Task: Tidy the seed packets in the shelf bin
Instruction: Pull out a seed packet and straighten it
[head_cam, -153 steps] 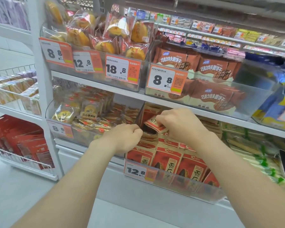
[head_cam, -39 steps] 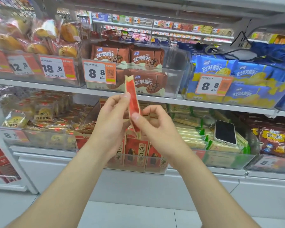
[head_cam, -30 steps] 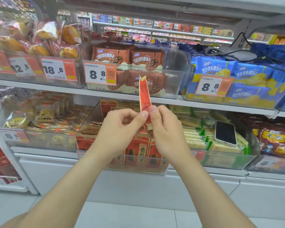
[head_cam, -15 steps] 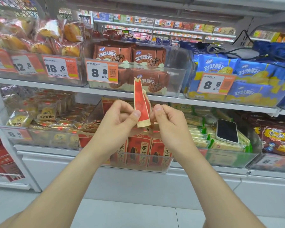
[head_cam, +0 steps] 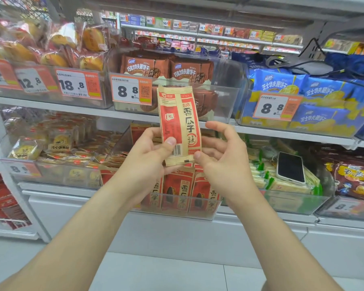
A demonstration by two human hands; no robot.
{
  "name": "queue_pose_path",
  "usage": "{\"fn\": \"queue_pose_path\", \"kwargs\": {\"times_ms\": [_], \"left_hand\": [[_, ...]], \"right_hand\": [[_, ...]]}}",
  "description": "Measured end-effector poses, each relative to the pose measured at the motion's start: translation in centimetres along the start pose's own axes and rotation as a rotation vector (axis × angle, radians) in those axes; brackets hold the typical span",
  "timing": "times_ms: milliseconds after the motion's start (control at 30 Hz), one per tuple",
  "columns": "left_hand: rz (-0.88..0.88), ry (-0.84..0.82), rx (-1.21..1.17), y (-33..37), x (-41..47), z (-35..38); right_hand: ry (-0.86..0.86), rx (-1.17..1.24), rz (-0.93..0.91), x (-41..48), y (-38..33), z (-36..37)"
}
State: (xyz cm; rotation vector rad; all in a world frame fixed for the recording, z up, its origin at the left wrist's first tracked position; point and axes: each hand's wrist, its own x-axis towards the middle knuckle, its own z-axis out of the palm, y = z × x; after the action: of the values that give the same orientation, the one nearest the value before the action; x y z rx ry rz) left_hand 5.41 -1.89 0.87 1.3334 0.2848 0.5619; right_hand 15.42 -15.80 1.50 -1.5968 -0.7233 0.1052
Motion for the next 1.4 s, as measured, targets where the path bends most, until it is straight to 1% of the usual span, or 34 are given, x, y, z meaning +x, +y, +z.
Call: {"fn": "queue_pose_path", "kwargs": {"times_ms": [133, 267, 367, 467, 533, 567, 600, 667, 733, 800, 967, 1100, 1200, 1333, 1400], "left_hand": [[-0.062, 0.001, -0.145, 0.4, -0.1, 0.1], [-0.1, 0.01, -0.137, 0.7, -0.1, 0.0], [-0.075, 0.089, -0.071, 0.6, 0.2, -0.2], [-0.053, 0.175, -0.066, 0.6, 0.0, 0.1], [-0.072, 0.194, -0.034, 0.6, -0.2, 0.4], [-0.082, 0.185, 0.016, 0.5, -0.3, 0.5], [-0.09, 0.167, 0.077, 0.5, -0.5, 0.6], [-0.097, 0.138, 0.155, 0.5, -0.8, 0.9], [-0.088, 0.118, 0.145, 0.4, -1.1, 1.3], [-0.067, 0.116, 0.108, 0.1, -1.4, 1.8], [-0.054, 0.155, 0.032, -0.5, -1.1, 2.2], [-0.055, 0.143, 0.013, -0.4, -1.2, 2.3], [-0.046, 0.17, 0.008, -0.3, -1.2, 2.3], [0.065, 0.275, -0.002, -0.1, -1.3, 2.3], [0.15, 0.304, 0.077, -0.1, -1.4, 2.2]], "right_hand": [[-0.028, 0.201, 0.111, 0.2, -0.4, -0.6], [-0.055, 0.281, 0.171, 0.4, -0.2, -0.9], [-0.129, 0.195, 0.193, 0.4, -0.1, -1.1], [-0.285, -0.032, 0.187, 0.2, 0.0, -1.0], [-0.387, -0.136, 0.193, -0.1, 0.2, -0.8], [-0.406, -0.165, 0.191, -0.2, 0.3, -0.6], [-0.385, -0.184, 0.182, -0.3, 0.3, -0.5], [-0.253, -0.142, 0.163, -0.1, 0.5, -0.3], [-0.137, -0.025, 0.164, 0.1, 0.5, -0.2], [-0.095, 0.039, 0.176, 0.1, 0.5, 0.0], [-0.091, 0.159, 0.262, 0.0, 0.3, 0.0], [-0.092, 0.169, 0.275, 0.0, 0.1, -0.1], [-0.103, 0.159, 0.278, -0.1, -0.1, -0.2], [-0.138, 0.164, 0.307, -0.1, -0.2, -0.4], [-0.146, 0.173, 0.283, -0.1, -0.2, -0.3]]}}
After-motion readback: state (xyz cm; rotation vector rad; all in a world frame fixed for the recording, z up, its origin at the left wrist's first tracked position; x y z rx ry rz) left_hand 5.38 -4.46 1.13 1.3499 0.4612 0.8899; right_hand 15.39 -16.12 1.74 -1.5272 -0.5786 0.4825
